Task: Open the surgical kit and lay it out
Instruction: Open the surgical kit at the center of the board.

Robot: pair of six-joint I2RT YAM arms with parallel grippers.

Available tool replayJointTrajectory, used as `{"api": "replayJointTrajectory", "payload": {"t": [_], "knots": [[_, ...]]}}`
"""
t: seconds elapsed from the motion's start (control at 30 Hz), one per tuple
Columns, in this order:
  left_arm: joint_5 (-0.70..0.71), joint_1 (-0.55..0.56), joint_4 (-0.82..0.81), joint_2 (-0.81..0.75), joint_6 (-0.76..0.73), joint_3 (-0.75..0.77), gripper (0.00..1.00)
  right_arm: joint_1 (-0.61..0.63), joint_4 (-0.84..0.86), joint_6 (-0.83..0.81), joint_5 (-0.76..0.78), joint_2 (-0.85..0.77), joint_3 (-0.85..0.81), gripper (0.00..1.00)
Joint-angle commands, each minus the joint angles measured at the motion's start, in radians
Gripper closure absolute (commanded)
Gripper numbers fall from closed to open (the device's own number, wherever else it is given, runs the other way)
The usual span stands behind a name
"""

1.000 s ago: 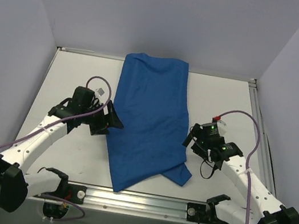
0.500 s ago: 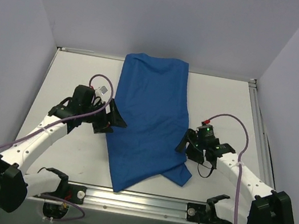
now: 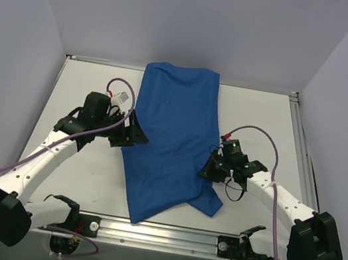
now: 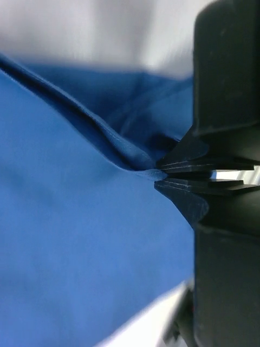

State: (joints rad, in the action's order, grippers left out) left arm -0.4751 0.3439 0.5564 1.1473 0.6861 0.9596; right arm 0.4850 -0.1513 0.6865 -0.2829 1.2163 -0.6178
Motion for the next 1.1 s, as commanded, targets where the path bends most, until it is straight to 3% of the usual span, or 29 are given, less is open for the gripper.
{"api": "replayJointTrajectory", "payload": {"t": [0.0,0.23,0.5,0.7,1.0,1.07], "knots": [[0.03,0.026,0.027,-0.006,-0.079,0.071,0.19,0.032,0.018,0.033,-0.099,-0.015,-0.129,0.96],[0.059,0.11,-0.094,-0.015,-0.071,0.061,0.19,0.012,0.042,0.08,-0.125,0.103,-0.315,1.0],[0.187,0.285,-0.274,-0.02,-0.095,0.018,0.04,-0.026,0.183,0.148,-0.205,0.273,-0.437,1.0],[0.311,0.356,-0.296,0.045,-0.109,0.013,0.03,-0.039,0.246,0.186,-0.259,0.414,-0.577,1.0],[0.466,0.362,-0.23,0.051,-0.074,-0.013,0.04,-0.04,0.2,0.147,-0.312,0.64,-0.877,1.0],[0.483,0.362,-0.216,0.057,-0.056,-0.013,0.04,-0.039,0.191,0.137,-0.347,0.707,-0.924,0.96]]}}
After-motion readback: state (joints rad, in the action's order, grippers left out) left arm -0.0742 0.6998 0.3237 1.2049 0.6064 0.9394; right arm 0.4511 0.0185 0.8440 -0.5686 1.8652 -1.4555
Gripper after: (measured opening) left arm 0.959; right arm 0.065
